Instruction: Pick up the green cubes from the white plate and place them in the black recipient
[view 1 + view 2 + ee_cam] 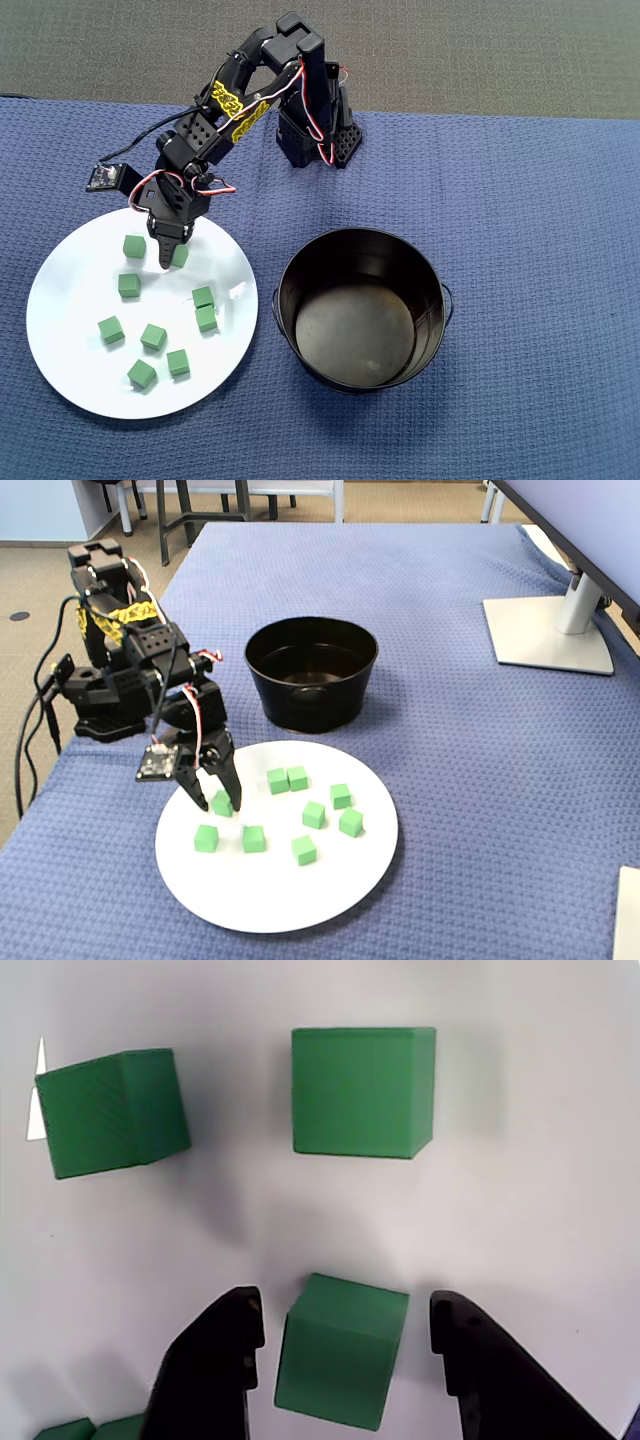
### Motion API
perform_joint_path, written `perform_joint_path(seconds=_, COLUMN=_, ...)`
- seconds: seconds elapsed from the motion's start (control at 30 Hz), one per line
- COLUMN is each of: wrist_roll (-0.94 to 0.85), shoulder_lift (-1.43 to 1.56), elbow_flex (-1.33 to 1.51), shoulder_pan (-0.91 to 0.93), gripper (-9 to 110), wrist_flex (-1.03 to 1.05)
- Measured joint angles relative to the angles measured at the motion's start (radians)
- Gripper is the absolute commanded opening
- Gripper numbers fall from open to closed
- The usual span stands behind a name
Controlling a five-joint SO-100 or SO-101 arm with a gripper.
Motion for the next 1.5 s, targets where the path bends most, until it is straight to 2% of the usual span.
perform_joint_path(seconds=0.6, wrist_roll=0.058, shoulder_lift=0.032, elbow_flex=0.072, shoulder_pan=-0.049, gripper=11, wrist_flex=-0.023)
perform_joint_path(seconds=0.77, wrist_roll=0.071, shoulder_lift=0.032, elbow_flex=0.072, shoulder_pan=-0.057, gripper=0, wrist_flex=-0.025)
perform_joint_path(seconds=1.03, wrist_roll=0.075, shoulder_lift=0.032, elbow_flex=0.072, shoulder_pan=-0.057, gripper=0, wrist_flex=-0.028)
perform_joint_path(seconds=1.27, wrist_roll=0.120, shoulder_lift=0.046, elbow_flex=-0.060, shoulder_pan=-0.055, gripper=0, wrist_flex=0.120)
perform_joint_path(seconds=1.5, wrist_roll=0.219, shoulder_lift=0.262, elbow_flex=-0.175, shoulder_pan=-0.074, gripper=0, wrist_flex=0.360)
